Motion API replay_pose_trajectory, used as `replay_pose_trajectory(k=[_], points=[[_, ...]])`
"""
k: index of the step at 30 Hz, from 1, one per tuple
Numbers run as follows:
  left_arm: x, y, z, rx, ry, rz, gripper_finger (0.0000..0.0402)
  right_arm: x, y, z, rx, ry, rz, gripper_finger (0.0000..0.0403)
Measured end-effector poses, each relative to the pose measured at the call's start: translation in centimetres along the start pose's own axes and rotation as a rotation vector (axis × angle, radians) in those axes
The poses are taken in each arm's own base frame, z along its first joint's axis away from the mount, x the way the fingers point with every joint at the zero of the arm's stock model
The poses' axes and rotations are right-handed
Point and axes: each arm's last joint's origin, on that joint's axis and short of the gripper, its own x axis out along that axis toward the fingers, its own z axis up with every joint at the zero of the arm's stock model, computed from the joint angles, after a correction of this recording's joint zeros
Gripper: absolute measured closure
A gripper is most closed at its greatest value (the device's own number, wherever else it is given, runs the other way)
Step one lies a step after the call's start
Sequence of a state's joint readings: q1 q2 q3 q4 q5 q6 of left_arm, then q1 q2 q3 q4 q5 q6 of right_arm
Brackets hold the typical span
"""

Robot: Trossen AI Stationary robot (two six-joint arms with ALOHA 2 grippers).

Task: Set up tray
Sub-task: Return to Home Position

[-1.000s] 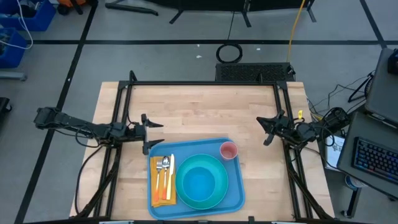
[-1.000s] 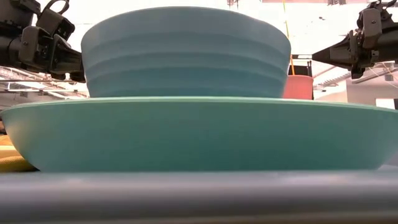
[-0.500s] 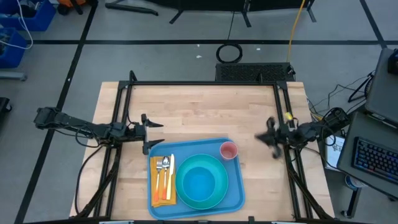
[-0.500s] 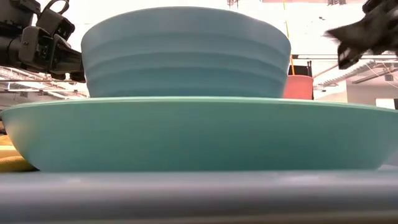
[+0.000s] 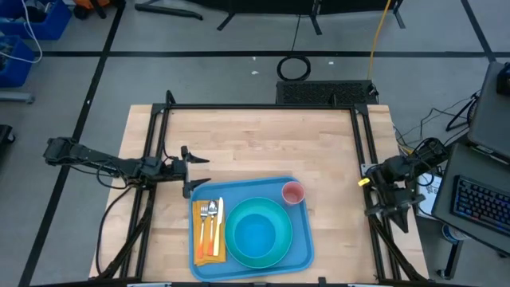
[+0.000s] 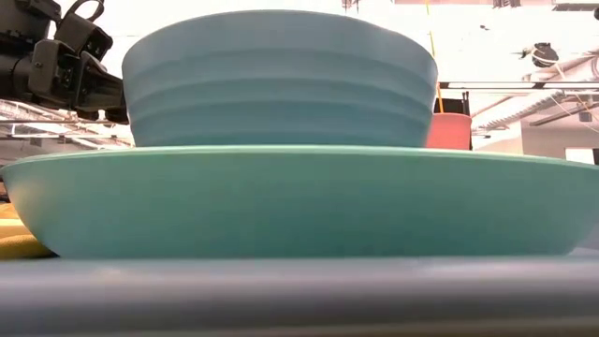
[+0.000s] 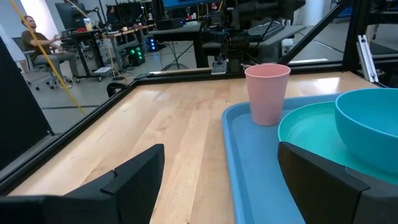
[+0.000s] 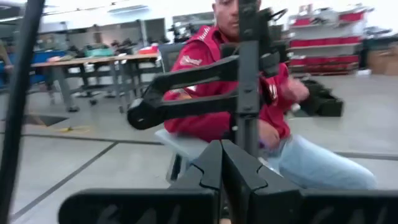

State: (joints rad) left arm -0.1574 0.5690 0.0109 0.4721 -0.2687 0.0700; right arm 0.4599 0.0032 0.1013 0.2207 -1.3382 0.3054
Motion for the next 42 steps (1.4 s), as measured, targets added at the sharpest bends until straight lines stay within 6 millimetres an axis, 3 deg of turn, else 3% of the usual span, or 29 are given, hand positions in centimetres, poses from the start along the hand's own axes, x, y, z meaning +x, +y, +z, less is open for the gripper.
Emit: replay_pose_trajectory(k=[12,16,22,27,32,42], points=[[0.0,0.0,0.0,0.000,0.000,0.000,0.0079,0.0,0.0,0.0,-0.015,0.001,0.003,0.0403],[0.0,0.0,0.0,0.000,0.000,0.000,0.0084,-0.1,-0.7,0.2,-0.046,-0.063,-0.225,0.0403],[0.0,0.0,0.0,0.000,0.000,0.000,0.0084,-0.9,-2.3,-1.0,0.281,-0.176,-0.739,0.0403],[0.0,0.0,0.0,0.000,0.000,0.000,0.0078,-1.5,-2.9,-1.5,0.324,-0.230,-1.018,0.0403],[0.0,0.0,0.0,0.000,-0.001,0.000,0.0082,-1.8,-3.0,-1.4,0.310,-0.255,-1.123,0.0403],[0.0,0.0,0.0,0.000,-0.001,0.000,0.0082,-1.8,-3.0,-1.4,0.312,-0.255,-1.121,0.0403]])
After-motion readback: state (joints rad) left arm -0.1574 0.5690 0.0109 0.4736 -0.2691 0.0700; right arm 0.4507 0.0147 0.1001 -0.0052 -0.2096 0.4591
